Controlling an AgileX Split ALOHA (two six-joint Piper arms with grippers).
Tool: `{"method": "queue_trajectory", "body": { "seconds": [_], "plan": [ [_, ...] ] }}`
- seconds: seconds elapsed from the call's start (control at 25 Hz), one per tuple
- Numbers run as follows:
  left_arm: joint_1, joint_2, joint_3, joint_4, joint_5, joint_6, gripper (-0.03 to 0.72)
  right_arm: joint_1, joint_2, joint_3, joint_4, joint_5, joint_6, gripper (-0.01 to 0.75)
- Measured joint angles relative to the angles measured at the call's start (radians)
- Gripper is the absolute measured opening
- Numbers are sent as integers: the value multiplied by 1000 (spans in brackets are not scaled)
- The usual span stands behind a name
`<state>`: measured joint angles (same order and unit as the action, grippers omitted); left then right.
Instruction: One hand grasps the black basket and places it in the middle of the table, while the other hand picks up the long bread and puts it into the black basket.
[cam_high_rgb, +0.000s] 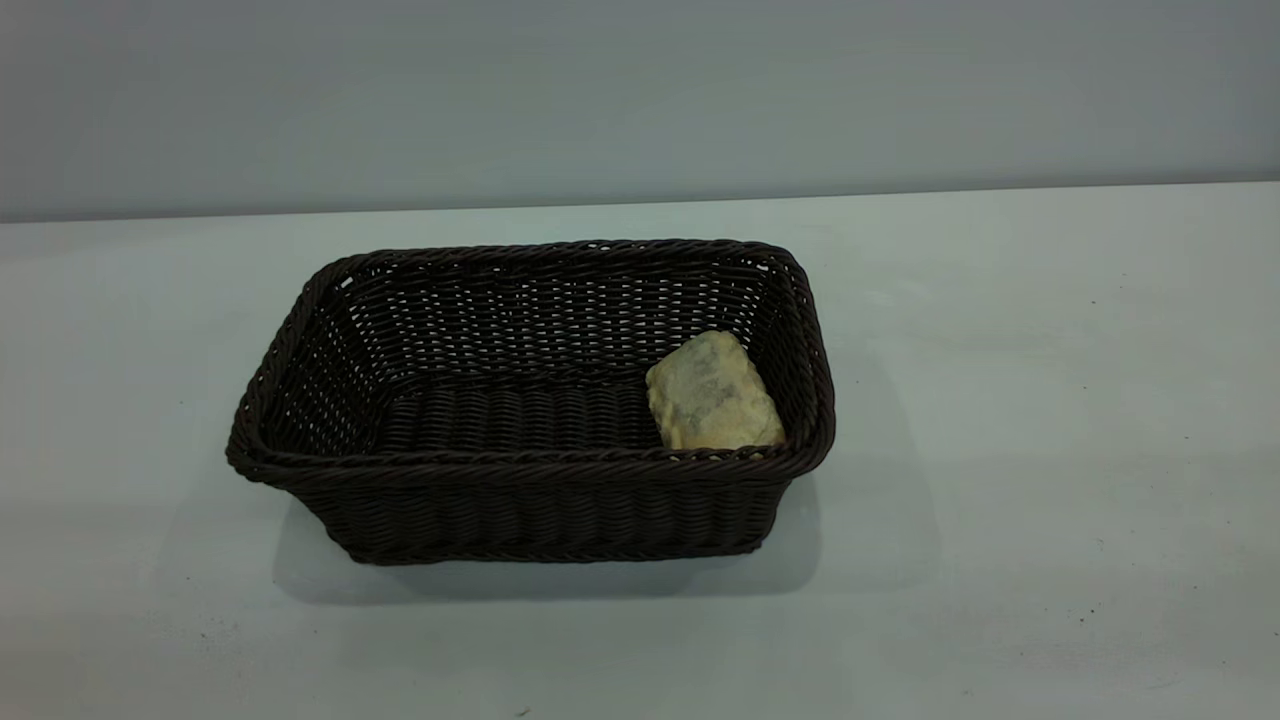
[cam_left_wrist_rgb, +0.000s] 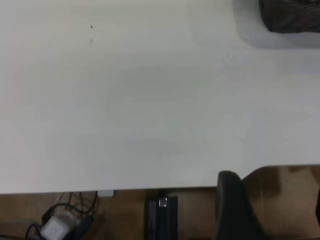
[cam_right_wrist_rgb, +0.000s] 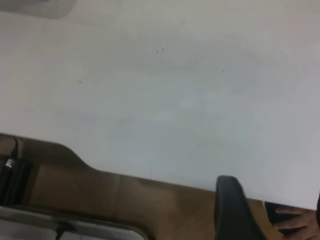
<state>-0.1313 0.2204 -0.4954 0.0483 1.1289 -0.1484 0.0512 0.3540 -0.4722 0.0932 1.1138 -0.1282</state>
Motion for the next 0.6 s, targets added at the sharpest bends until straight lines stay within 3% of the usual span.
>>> {"method": "queue_trajectory", "body": {
  "seconds": [0.32,0.6],
  "plan": [
    [91,-173,0,-5,7,0,459,0,-60,0,0,0,0,382],
    [99,-239,0,-5,14,0,459,0,-247,0,0,2,0,382]
  ]
}}
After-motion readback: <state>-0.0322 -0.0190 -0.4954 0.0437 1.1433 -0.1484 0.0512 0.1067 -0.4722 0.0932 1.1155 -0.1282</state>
